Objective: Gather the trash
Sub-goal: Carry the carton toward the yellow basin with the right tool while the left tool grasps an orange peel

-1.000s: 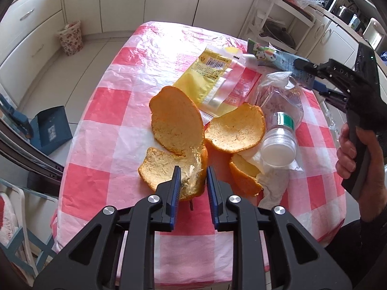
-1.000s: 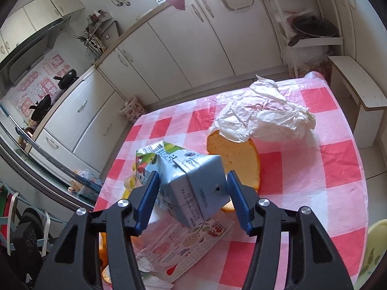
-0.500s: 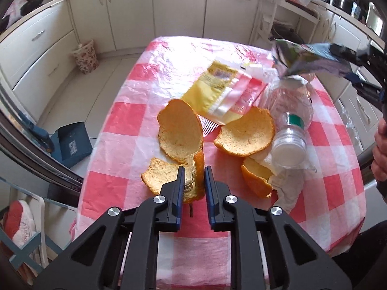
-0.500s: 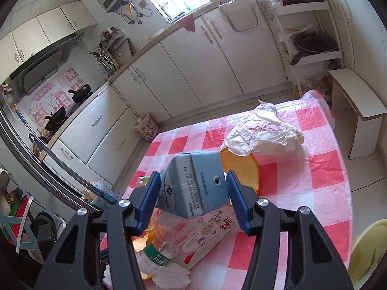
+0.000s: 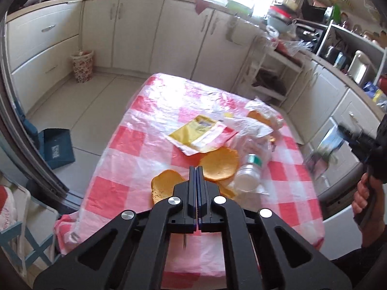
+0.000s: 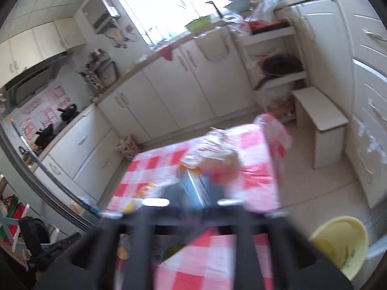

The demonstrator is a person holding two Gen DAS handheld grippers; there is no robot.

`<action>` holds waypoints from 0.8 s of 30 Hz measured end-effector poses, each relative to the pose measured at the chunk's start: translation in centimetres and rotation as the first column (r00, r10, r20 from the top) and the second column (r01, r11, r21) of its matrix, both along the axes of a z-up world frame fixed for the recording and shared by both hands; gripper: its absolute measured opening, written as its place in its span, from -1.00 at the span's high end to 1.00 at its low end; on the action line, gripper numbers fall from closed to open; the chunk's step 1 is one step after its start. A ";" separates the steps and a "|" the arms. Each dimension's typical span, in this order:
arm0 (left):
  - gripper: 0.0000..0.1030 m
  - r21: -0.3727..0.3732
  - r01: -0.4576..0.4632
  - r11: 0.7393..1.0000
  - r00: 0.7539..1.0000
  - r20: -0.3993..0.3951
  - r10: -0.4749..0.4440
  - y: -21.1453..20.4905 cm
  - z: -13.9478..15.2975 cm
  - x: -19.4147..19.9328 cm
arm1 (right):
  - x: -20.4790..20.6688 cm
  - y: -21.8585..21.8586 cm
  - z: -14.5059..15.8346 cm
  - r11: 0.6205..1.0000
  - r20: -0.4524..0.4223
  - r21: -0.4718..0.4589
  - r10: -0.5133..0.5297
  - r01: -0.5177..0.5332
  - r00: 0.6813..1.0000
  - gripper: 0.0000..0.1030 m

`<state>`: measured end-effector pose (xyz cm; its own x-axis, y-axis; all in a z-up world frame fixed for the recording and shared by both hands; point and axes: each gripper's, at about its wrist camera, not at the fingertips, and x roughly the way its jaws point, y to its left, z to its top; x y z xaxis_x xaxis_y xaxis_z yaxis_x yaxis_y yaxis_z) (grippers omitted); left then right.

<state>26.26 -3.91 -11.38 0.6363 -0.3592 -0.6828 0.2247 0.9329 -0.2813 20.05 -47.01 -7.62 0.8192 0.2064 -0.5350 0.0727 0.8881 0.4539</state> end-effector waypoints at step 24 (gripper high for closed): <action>0.02 0.065 -0.022 0.998 0.944 -0.326 0.042 2.4 -7.1 1.2 | -0.8 1.9 -11.3 0.985 -0.430 0.024 0.166 -0.172 0.888 -0.54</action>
